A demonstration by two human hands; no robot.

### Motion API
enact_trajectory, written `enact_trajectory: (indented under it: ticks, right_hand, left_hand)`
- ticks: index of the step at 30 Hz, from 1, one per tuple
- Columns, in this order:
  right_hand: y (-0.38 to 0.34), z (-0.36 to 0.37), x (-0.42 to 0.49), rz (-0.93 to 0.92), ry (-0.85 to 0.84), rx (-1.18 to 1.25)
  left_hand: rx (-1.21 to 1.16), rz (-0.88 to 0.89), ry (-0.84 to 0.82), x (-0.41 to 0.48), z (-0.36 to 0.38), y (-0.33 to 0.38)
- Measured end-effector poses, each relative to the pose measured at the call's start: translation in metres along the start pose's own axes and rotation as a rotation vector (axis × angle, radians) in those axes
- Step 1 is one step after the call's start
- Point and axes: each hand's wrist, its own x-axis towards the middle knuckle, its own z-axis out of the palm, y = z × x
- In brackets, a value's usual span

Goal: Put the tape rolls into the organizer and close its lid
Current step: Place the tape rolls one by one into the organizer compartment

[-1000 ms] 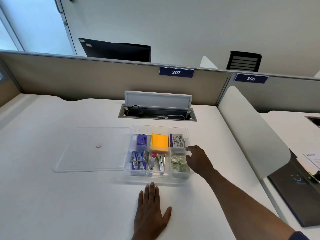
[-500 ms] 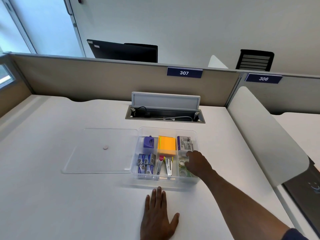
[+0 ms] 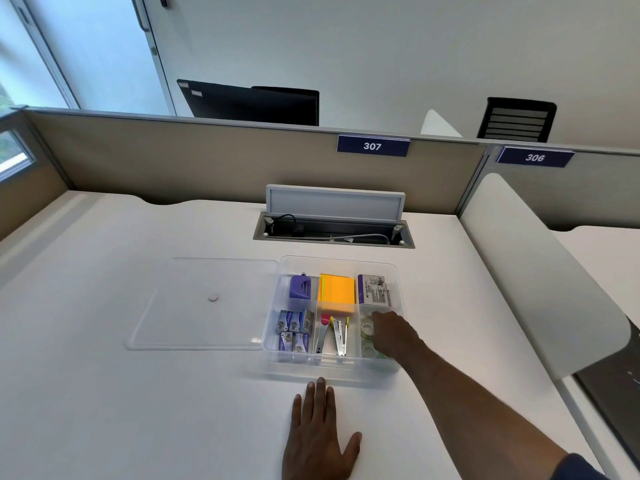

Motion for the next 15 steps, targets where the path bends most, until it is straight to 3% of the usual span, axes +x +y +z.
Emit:
enact_trajectory:
  ticks: [9, 15]
  right_hand:
    - [-0.0018, 0.0067, 0.004, 0.003, 0.032, -0.072]
    - [-0.0096, 0.0029, 0.0063, -0.017, 0.123, 0.055]
  left_hand:
    - [-0.011, 0.005, 0.005, -0.0002, 0.0012, -0.0007]
    - [-0.011, 0.008, 0.005, 0.0, 0.0024, -0.0008]
